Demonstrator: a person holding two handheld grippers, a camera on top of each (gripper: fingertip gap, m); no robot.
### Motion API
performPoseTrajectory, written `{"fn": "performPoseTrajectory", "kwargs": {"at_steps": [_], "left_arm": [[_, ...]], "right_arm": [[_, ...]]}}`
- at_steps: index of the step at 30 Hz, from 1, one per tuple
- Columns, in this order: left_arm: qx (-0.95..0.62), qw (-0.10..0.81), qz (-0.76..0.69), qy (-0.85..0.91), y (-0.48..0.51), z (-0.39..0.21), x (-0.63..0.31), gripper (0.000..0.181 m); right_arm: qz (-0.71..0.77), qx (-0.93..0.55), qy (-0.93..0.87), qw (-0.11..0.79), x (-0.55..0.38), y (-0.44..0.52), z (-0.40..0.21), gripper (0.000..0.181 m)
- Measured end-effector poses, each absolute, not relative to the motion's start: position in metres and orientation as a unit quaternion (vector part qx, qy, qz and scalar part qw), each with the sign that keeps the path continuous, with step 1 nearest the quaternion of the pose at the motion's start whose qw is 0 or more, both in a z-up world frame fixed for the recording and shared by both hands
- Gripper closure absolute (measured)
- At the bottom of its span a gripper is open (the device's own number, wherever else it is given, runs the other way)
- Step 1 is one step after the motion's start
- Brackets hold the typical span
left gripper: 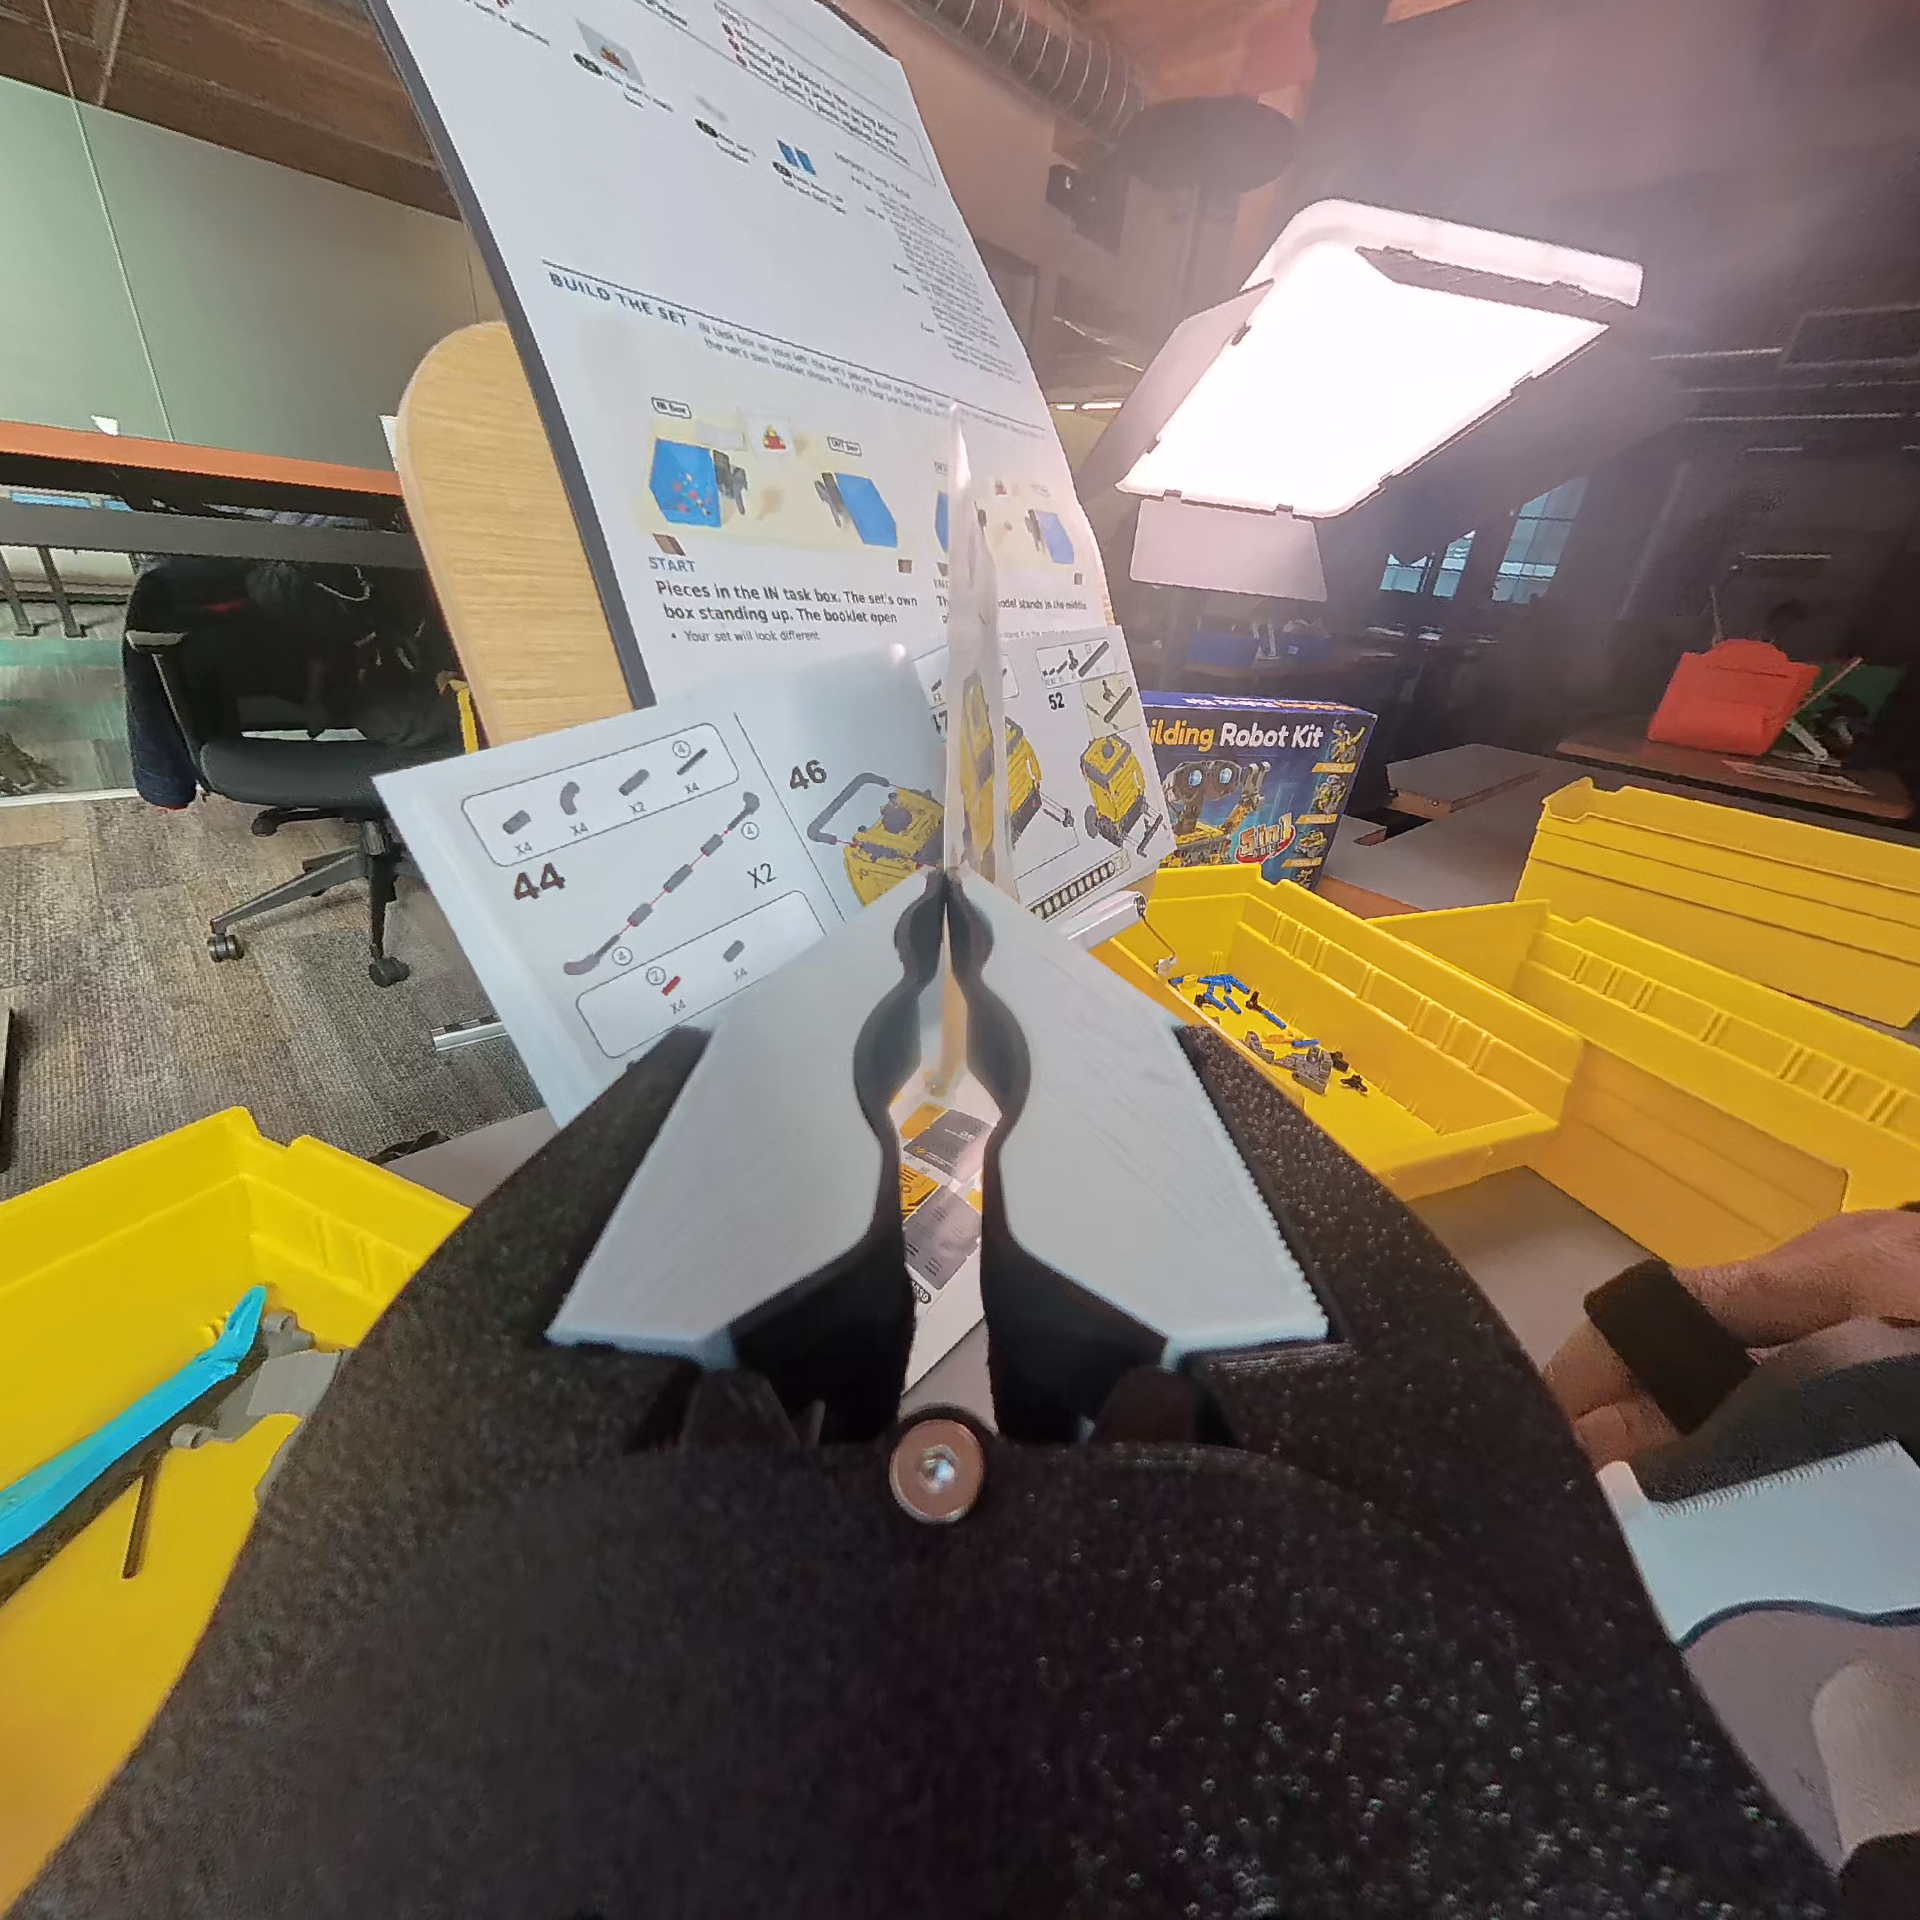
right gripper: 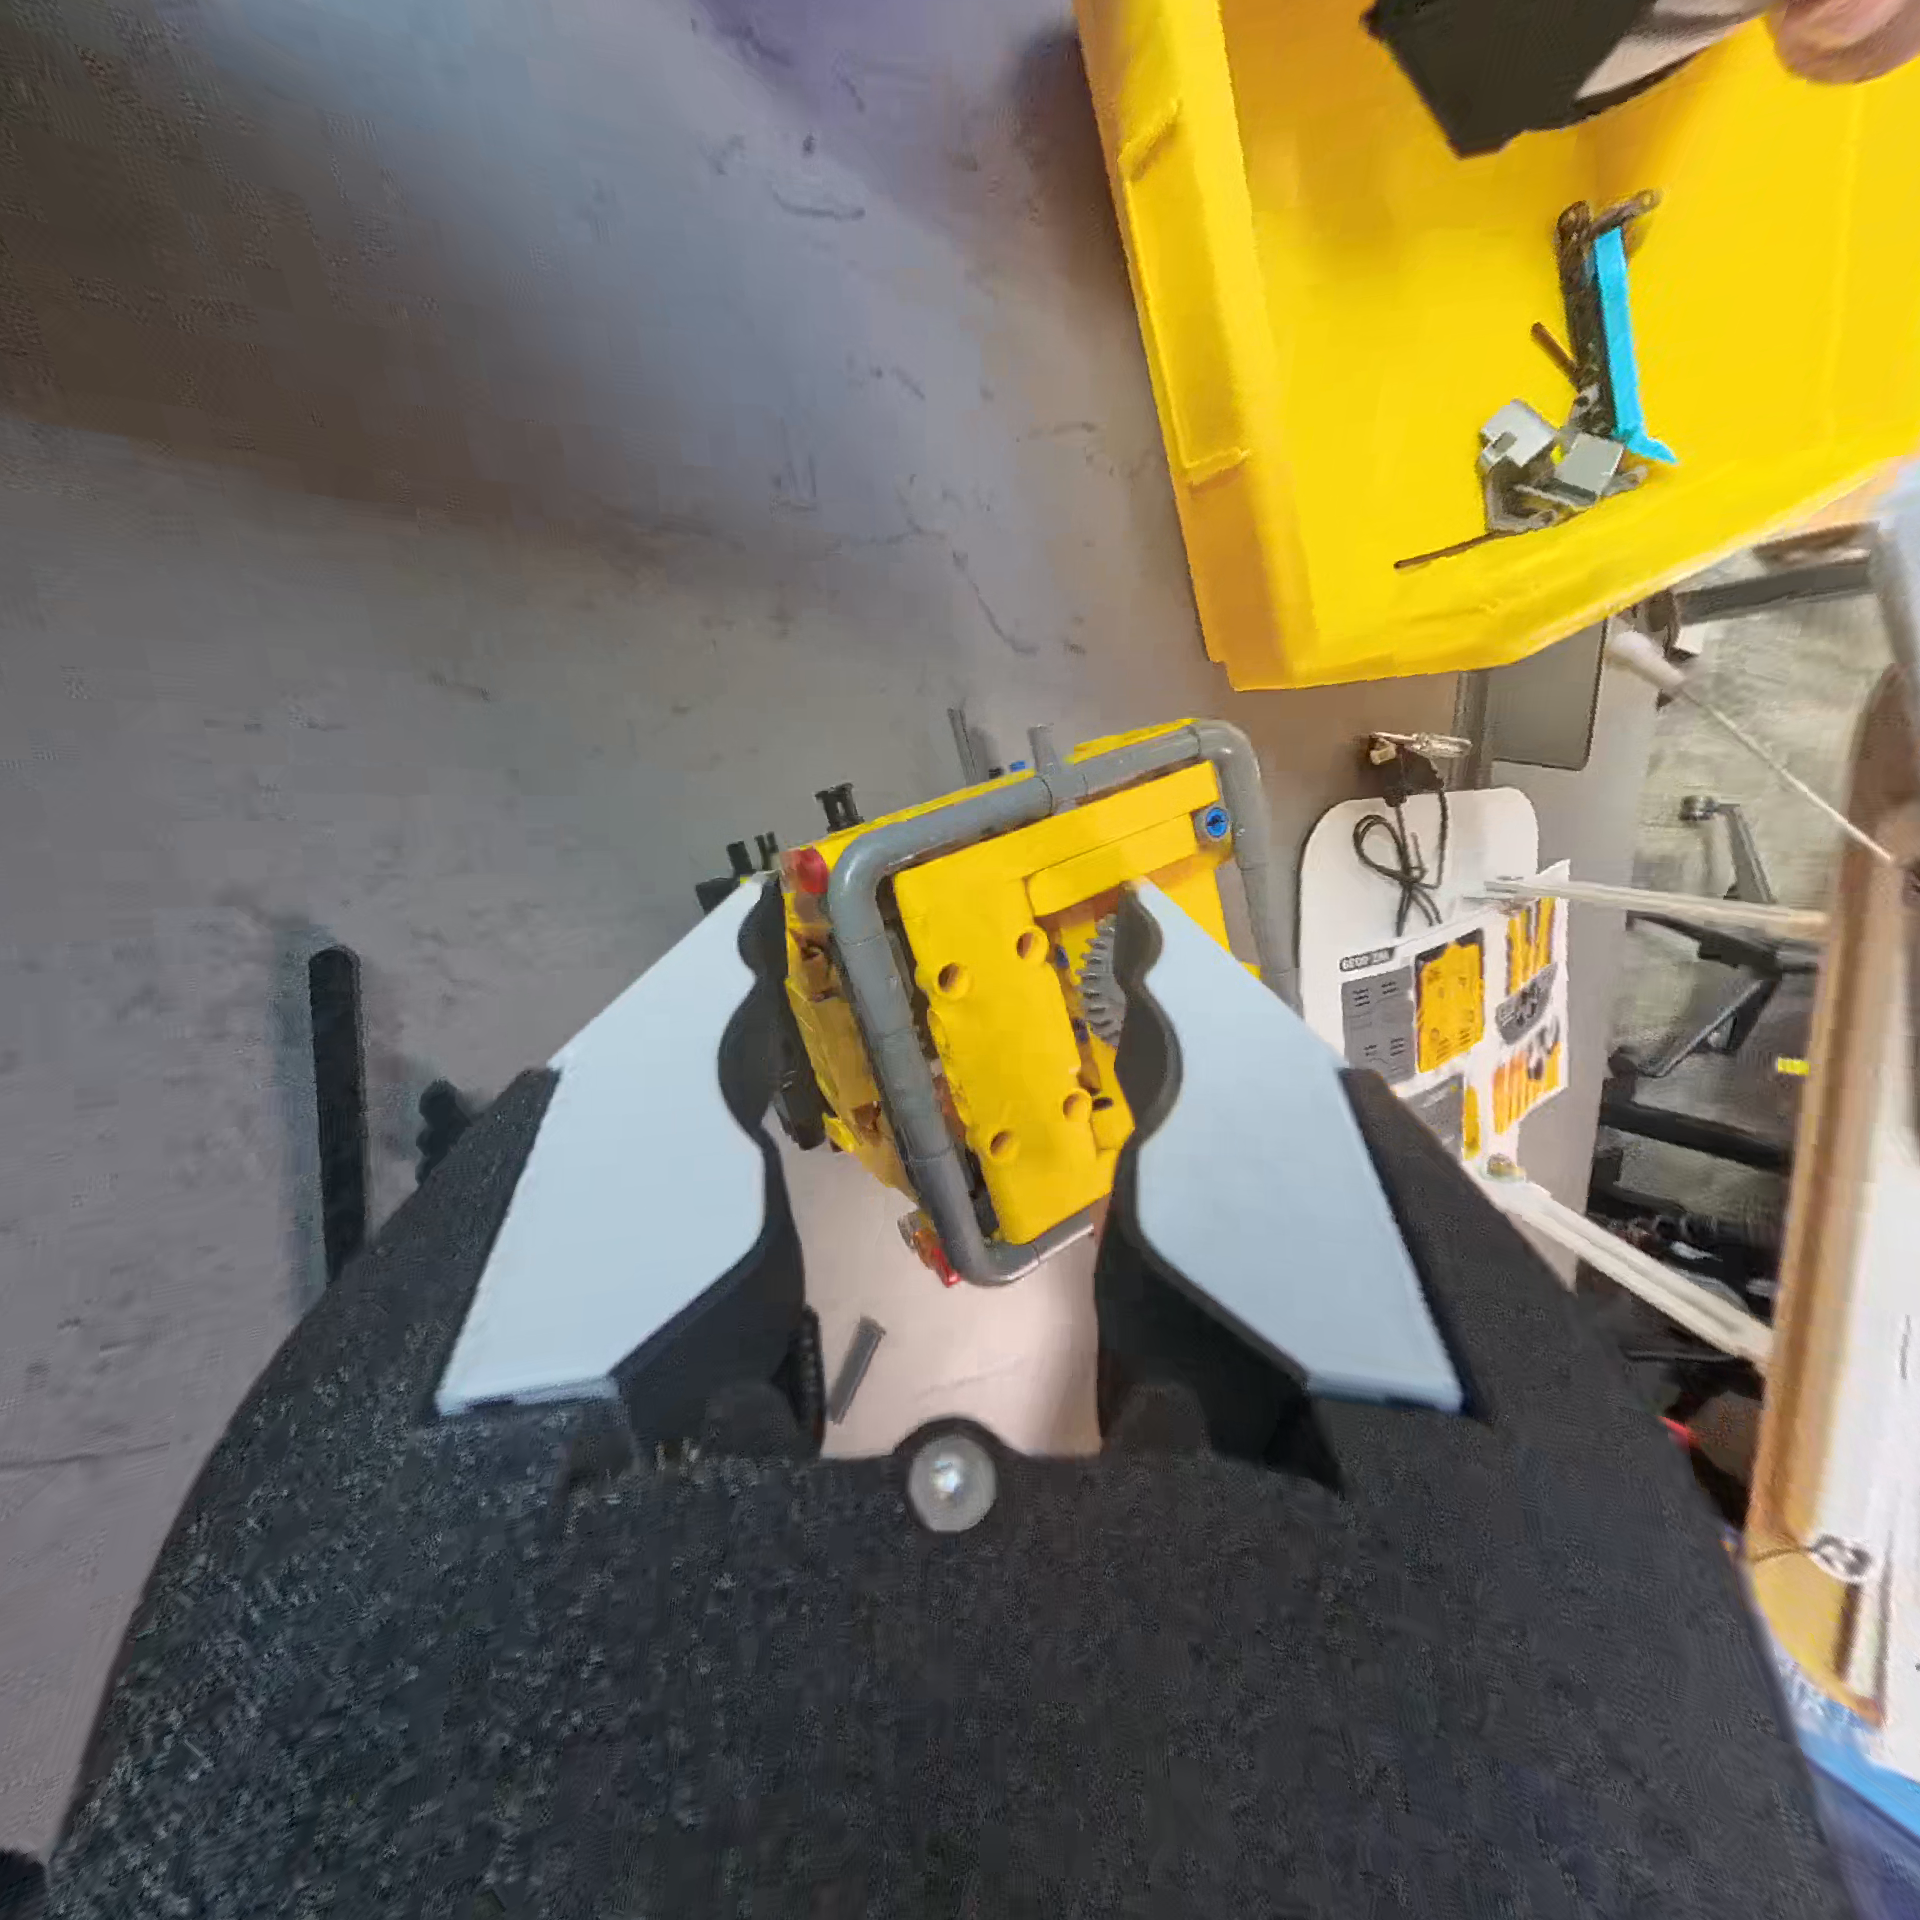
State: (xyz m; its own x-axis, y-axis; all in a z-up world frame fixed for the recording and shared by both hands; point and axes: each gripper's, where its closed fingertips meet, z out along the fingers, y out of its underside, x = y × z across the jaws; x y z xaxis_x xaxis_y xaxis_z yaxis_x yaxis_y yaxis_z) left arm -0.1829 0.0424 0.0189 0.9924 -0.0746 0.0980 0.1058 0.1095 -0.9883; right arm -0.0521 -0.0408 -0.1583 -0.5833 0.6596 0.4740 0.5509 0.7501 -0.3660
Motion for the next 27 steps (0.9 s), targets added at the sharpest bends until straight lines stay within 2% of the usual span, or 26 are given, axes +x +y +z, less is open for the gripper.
{"fn": "performPoseTrajectory", "kwargs": {"at_steps": [5,6,8,17,27], "left_arm": [[-0.66,0.748,-0.066,-0.017,0.04,0.022,-0.187,0.181],[-0.66,0.749,-0.066,-0.018,0.039,0.022,-0.188,0.181],[-0.656,0.752,-0.064,-0.019,0.037,0.025,-0.189,0.181],[-0.656,0.751,-0.065,-0.025,0.037,0.023,-0.193,0.181],[-0.667,0.742,-0.063,-0.024,0.043,0.013,-0.191,0.181]], "right_arm": [[0.105,-0.176,-0.94,0.274,-0.035,-0.048,-0.158,0.126],[0.103,-0.16,-0.946,0.264,-0.03,-0.046,-0.159,0.131],[0.103,-0.145,-0.949,0.261,-0.028,-0.038,-0.159,0.131],[0.096,-0.173,-0.94,0.279,-0.02,-0.027,-0.155,0.122],[0.164,-0.231,-0.911,0.3,-0.018,-0.024,-0.129,0.119]]}}
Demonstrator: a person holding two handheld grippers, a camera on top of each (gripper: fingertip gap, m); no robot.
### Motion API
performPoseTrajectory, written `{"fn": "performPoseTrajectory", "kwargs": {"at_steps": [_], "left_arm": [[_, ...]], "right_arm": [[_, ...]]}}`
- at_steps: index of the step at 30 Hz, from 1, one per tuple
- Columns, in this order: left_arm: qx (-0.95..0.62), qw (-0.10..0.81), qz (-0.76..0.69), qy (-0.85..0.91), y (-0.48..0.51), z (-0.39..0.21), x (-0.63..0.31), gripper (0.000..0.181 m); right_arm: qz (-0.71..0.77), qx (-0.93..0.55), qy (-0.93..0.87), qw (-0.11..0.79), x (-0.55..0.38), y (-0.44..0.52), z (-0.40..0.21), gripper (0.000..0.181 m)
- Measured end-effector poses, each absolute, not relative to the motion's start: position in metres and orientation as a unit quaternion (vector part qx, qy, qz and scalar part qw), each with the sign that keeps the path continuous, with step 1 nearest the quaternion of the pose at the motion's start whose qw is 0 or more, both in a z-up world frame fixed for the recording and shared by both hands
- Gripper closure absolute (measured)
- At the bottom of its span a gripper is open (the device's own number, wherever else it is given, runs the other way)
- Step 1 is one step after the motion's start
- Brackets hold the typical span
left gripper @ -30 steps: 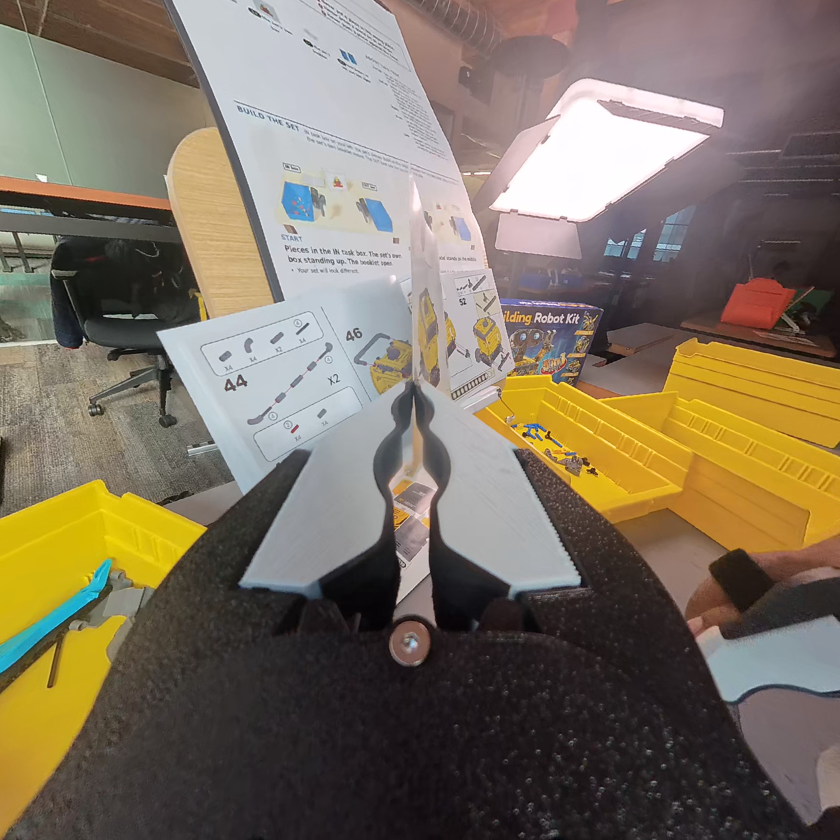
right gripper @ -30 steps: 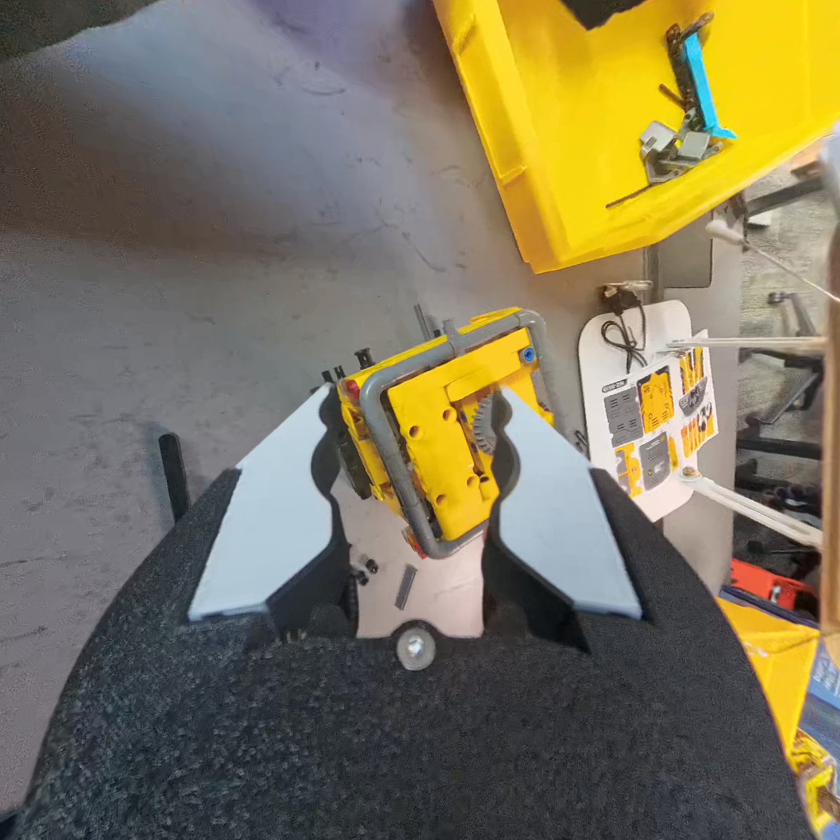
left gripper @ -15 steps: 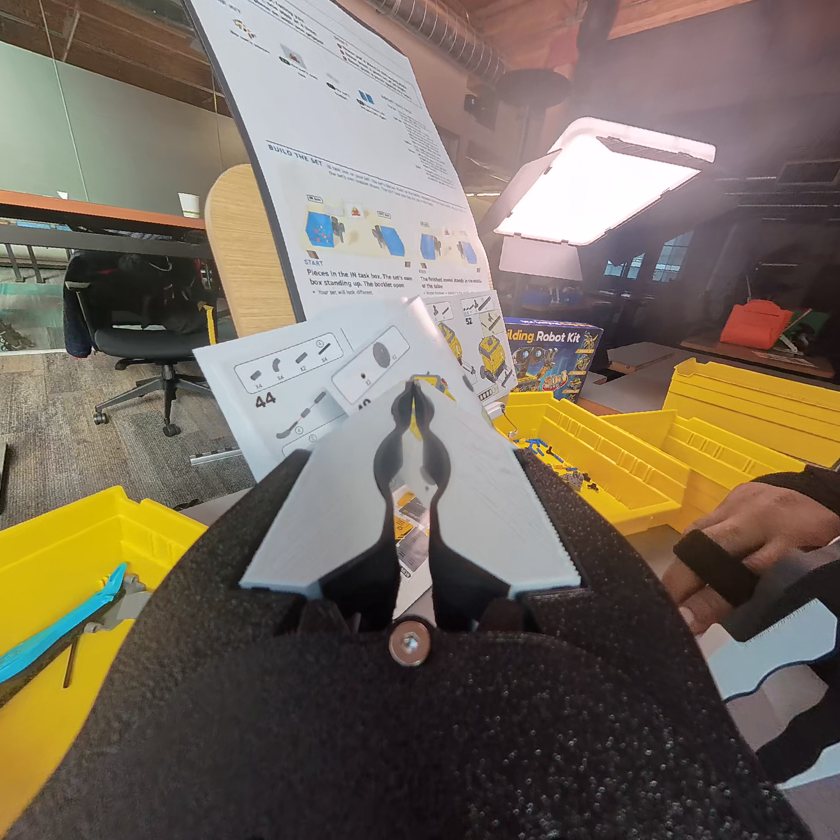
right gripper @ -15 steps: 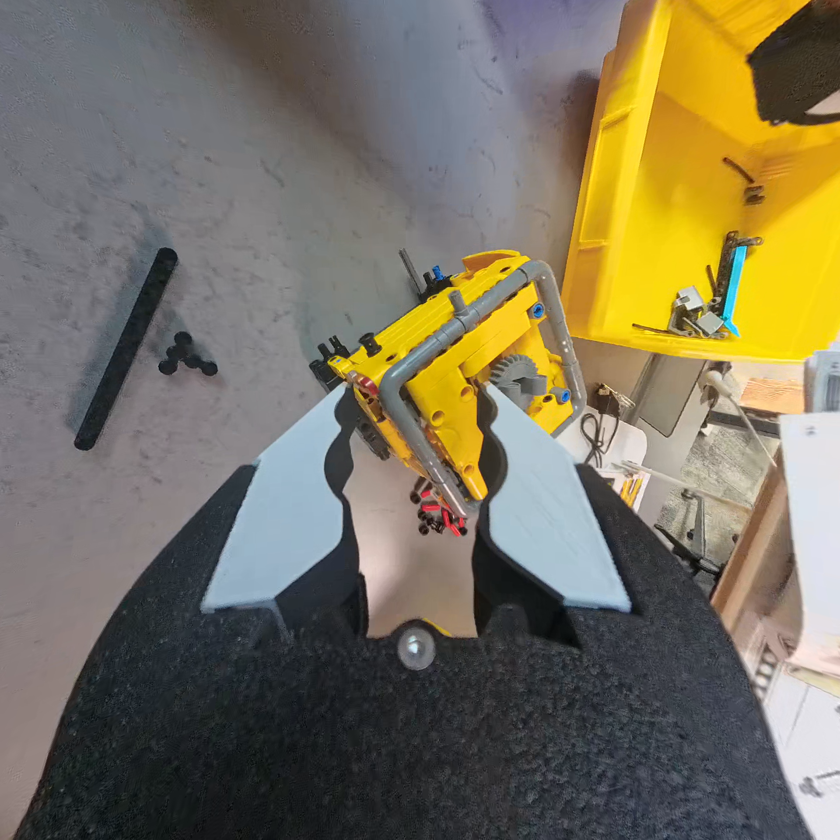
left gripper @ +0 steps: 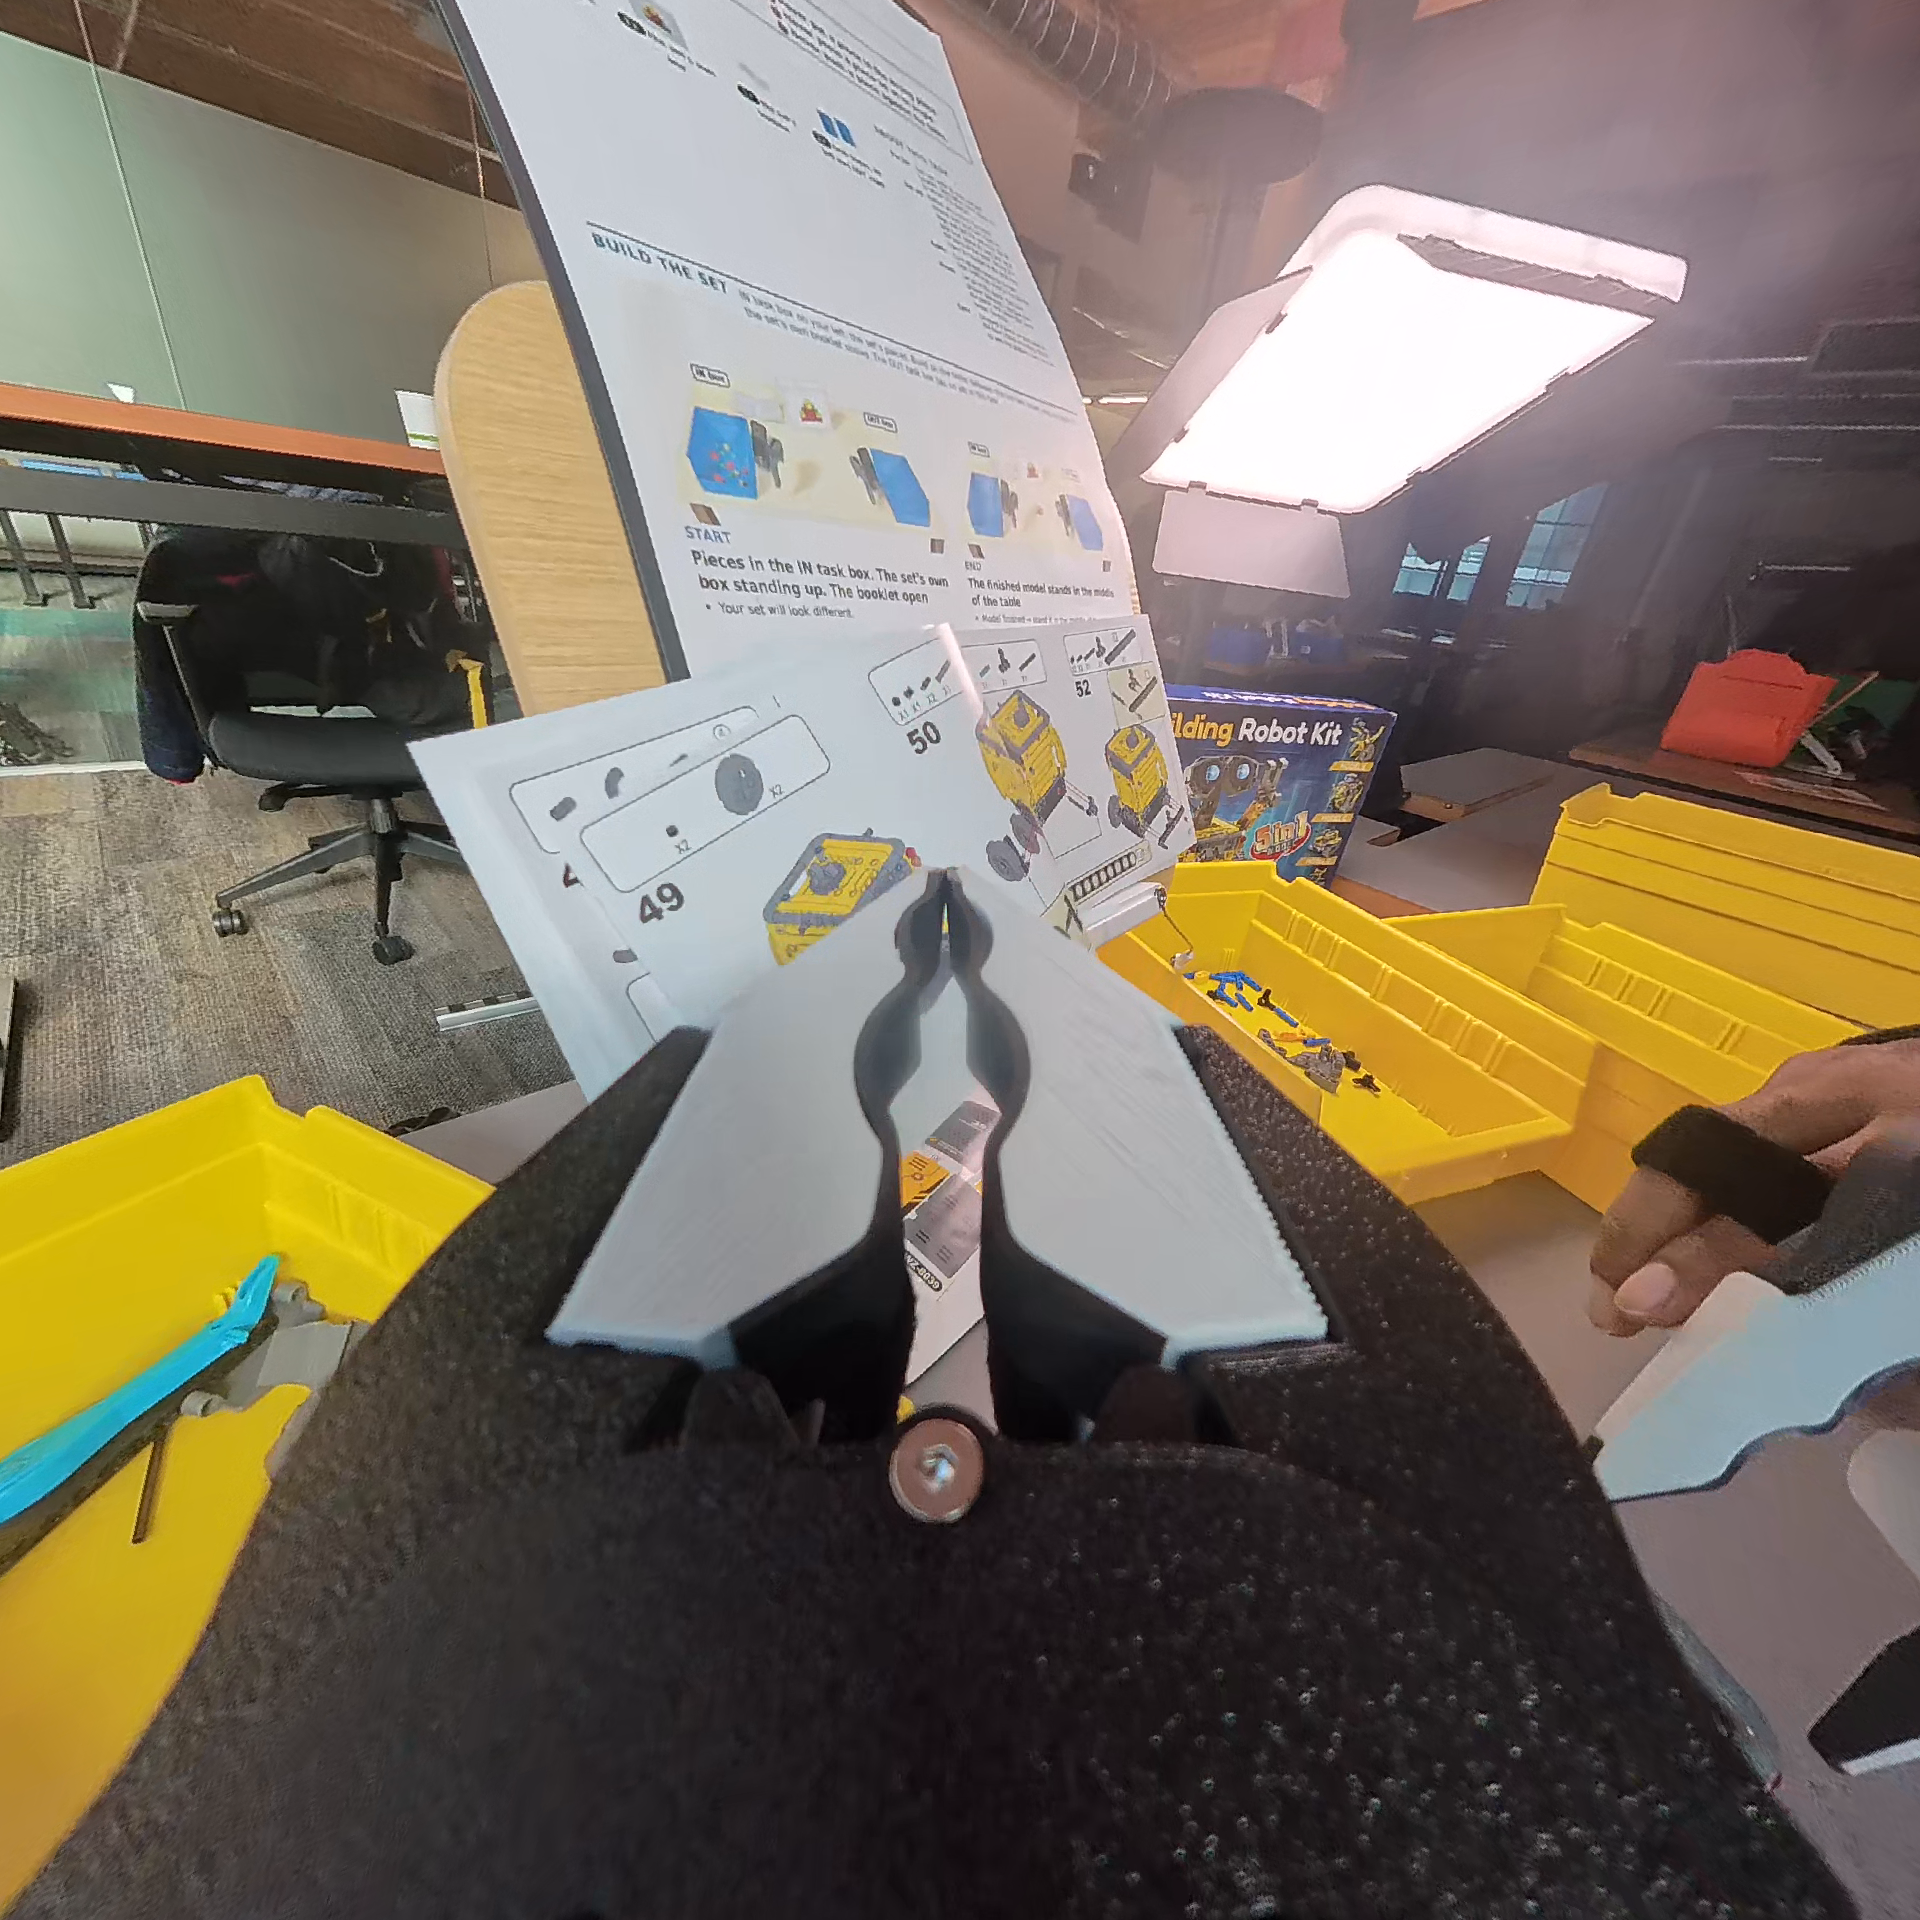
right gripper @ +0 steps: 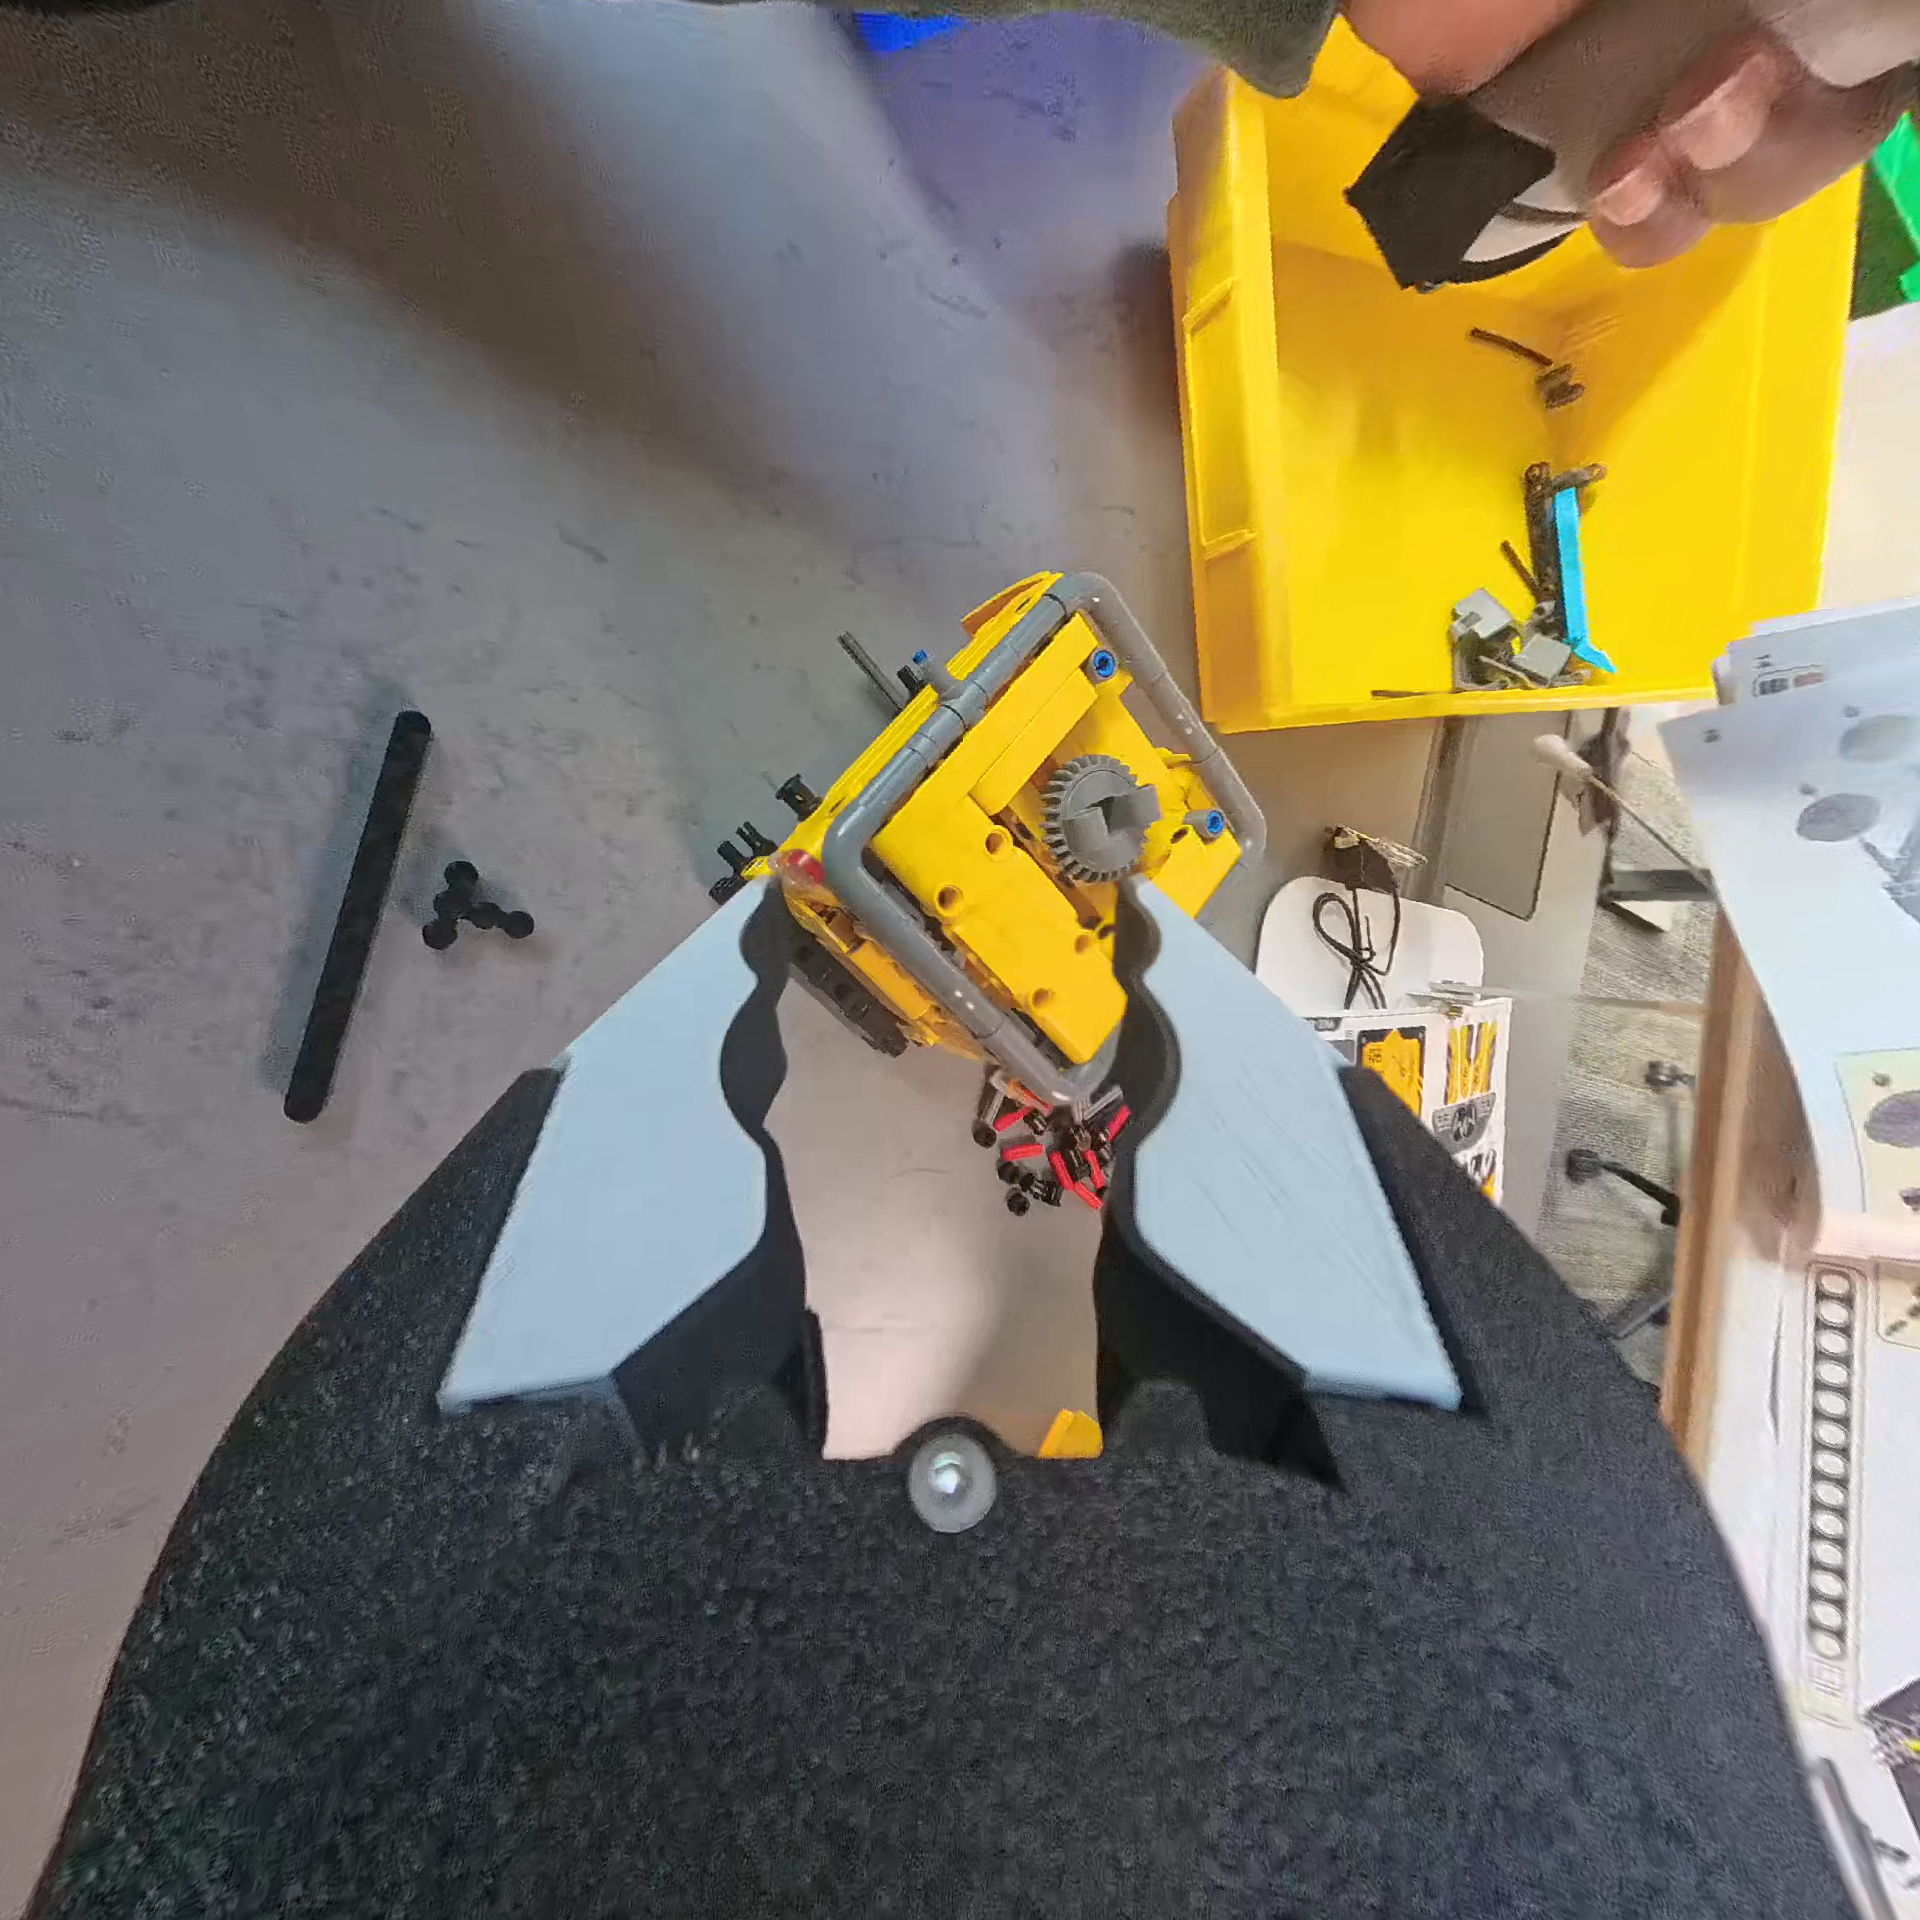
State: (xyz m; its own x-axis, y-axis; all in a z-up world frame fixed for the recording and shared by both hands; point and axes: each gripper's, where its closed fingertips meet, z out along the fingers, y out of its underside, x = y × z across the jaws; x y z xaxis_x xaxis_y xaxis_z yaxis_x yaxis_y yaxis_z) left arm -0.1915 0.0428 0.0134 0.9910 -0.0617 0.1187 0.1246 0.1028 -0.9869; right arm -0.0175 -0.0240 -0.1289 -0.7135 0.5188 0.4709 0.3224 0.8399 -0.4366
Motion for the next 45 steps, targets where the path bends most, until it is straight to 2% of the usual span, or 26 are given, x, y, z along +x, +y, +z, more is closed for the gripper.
{"fn": "performPoseTrajectory", "kwargs": {"at_steps": [7,12,16,20,23,25,28,33,39,45], "left_arm": [[-0.674,0.736,-0.063,-0.028,0.047,0.005,-0.194,0.181],[-0.678,0.732,-0.053,-0.039,0.05,-0.003,-0.2,0.181],[-0.683,0.727,-0.044,-0.054,0.053,-0.012,-0.208,0.181],[-0.685,0.722,-0.042,-0.082,0.054,-0.022,-0.223,0.167],[-0.679,0.725,-0.056,-0.104,0.054,-0.027,-0.233,0.15],[-0.677,0.724,-0.08,-0.106,0.057,-0.032,-0.232,0.143],[-0.672,0.719,-0.145,-0.1,0.064,-0.036,-0.221,0.138],[-0.665,0.713,-0.203,-0.092,0.074,-0.04,-0.2,0.143],[-0.672,0.715,-0.181,-0.061,0.078,-0.043,-0.186,0.181],[-0.676,0.72,-0.149,-0.045,0.076,-0.043,-0.19,0.181]], "right_arm": [[0.201,-0.277,-0.864,0.369,-0.041,-0.002,-0.095,0.12],[0.172,-0.321,-0.777,0.513,-0.09,0.054,-0.05,0.12],[0.019,-0.263,-0.717,0.645,-0.126,0.108,-0.035,0.107],[-0.039,-0.224,-0.68,0.697,-0.147,0.131,-0.039,0.108],[-0.021,-0.228,-0.66,0.716,-0.15,0.138,-0.039,0.118],[-0.009,-0.231,-0.641,0.732,-0.148,0.142,-0.035,0.128],[0.018,-0.245,-0.626,0.74,-0.142,0.145,-0.036,0.132],[0.047,-0.253,-0.608,0.751,-0.133,0.147,-0.042,0.138],[0.084,-0.282,-0.586,0.755,-0.126,0.154,-0.041,0.14],[0.109,-0.301,-0.573,0.754,-0.126,0.159,-0.042,0.141]]}}
